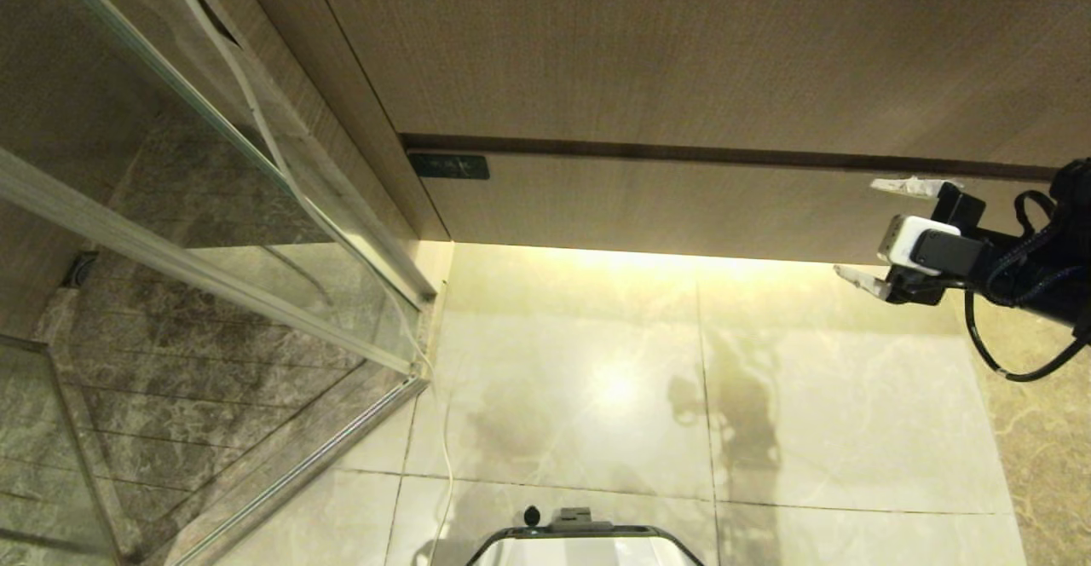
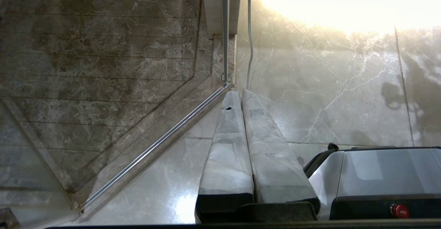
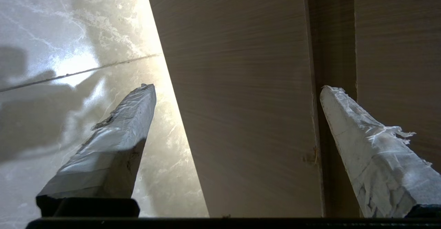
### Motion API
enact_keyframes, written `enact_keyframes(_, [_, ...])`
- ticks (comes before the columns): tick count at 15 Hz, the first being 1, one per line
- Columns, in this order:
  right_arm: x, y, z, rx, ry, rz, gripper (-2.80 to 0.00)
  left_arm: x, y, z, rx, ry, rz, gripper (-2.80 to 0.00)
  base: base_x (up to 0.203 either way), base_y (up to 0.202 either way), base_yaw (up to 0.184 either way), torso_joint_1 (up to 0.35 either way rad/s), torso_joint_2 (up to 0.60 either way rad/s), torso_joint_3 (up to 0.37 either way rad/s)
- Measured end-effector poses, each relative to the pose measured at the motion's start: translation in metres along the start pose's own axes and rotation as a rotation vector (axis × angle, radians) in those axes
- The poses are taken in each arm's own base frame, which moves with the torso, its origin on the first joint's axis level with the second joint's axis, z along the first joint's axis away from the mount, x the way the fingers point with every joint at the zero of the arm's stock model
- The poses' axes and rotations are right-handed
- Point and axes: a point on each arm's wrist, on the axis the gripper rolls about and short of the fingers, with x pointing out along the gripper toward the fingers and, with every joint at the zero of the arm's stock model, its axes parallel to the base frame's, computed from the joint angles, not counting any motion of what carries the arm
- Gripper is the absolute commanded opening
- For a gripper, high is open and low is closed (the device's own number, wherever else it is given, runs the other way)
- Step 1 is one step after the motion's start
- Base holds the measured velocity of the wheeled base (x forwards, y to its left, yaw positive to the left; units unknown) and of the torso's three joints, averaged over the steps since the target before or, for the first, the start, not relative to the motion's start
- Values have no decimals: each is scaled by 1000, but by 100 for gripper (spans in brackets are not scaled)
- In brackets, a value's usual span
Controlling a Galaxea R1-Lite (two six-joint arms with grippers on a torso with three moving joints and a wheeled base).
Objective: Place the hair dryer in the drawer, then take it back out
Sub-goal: Pull open the drawer
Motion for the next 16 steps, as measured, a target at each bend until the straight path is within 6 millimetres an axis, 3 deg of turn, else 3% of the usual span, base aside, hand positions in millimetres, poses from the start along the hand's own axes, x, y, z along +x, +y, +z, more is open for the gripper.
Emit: enact_keyframes(16, [47,2,-25,-38,-19,-86,0,0,0,0,0,0,0,-280,0,0,0,0,0,0])
